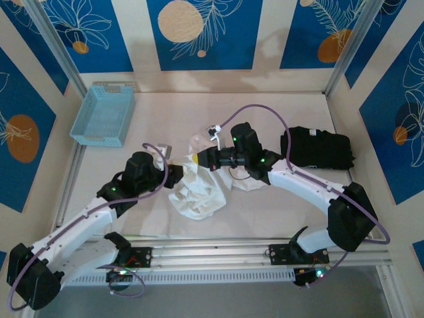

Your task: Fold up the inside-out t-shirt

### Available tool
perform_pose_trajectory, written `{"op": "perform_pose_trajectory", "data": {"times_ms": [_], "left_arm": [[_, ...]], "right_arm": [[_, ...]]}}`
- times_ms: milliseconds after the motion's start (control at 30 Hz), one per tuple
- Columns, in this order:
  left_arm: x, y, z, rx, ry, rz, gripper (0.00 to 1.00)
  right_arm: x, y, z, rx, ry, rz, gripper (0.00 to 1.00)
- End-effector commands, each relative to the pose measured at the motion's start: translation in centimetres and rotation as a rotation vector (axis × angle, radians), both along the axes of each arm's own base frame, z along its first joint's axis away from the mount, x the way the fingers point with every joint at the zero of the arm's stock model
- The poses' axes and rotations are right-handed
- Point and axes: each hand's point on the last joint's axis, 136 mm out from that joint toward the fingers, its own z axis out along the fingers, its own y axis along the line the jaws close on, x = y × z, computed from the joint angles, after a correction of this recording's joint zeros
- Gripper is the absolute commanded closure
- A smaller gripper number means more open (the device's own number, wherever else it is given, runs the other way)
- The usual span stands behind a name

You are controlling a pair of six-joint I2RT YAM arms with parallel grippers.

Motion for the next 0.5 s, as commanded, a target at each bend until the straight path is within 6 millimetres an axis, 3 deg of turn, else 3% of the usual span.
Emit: {"op": "perform_pose_trajectory", "data": {"times_ms": [0,467], "left_arm": [[0.1,-0.8,-0.1,-0.037,0.031,-0.002,0.75],[2.4,-1.6,-1.9,0.014,0.045,0.024,0.64]], "right_arm": [[0.5,0.1,1.5,0.026,-0.022,-0.011,1.0],[0.3,-0.3,2.0,0.043,-0.028,-0.016,1.0]]}}
